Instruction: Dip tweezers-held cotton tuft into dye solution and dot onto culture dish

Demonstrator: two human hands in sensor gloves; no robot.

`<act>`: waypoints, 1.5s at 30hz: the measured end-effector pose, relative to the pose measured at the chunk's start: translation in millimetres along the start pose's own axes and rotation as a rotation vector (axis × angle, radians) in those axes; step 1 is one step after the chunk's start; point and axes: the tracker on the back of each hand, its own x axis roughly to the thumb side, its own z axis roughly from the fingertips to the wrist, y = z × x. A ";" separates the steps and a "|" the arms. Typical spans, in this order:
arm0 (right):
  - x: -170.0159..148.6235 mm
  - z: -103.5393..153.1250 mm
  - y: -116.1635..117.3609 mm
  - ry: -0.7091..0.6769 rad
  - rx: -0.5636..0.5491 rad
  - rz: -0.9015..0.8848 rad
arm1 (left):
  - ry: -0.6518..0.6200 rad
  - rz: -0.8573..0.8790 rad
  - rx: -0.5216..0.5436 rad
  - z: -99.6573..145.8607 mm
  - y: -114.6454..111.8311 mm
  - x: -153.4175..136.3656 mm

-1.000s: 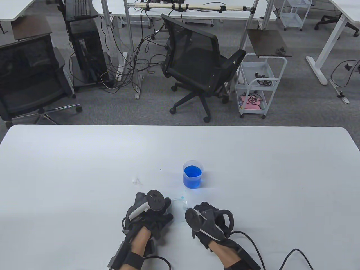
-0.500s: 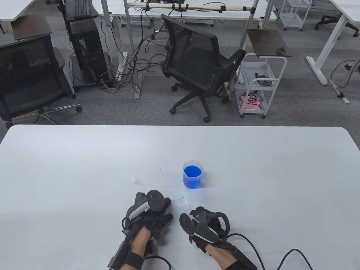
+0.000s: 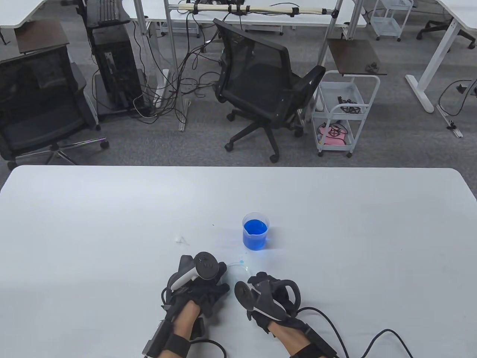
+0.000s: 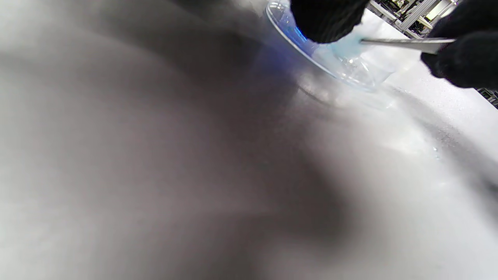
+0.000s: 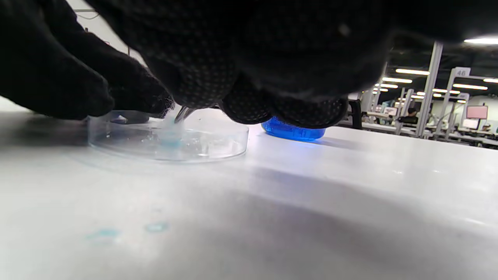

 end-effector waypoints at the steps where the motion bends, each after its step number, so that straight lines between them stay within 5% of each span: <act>1: 0.2 0.2 0.6 0.000 0.005 0.006 | 0.000 0.000 0.000 0.0 0.0 0.0; 13: -10.7 -6.9 -19.7 0.057 -0.088 -0.073 | -0.004 -0.003 0.001 -0.4 -0.8 1.1; 25: -4.2 -9.4 3.8 0.022 -0.005 0.002 | -0.001 -0.002 0.001 0.1 -1.8 1.9; 35: -19.3 -9.4 -19.6 0.079 -0.088 -0.077 | -0.002 -0.001 0.000 0.4 -2.0 1.3; 45: -11.4 -9.2 4.3 0.052 -0.003 0.018 | -0.003 -0.002 0.002 0.3 -2.0 0.9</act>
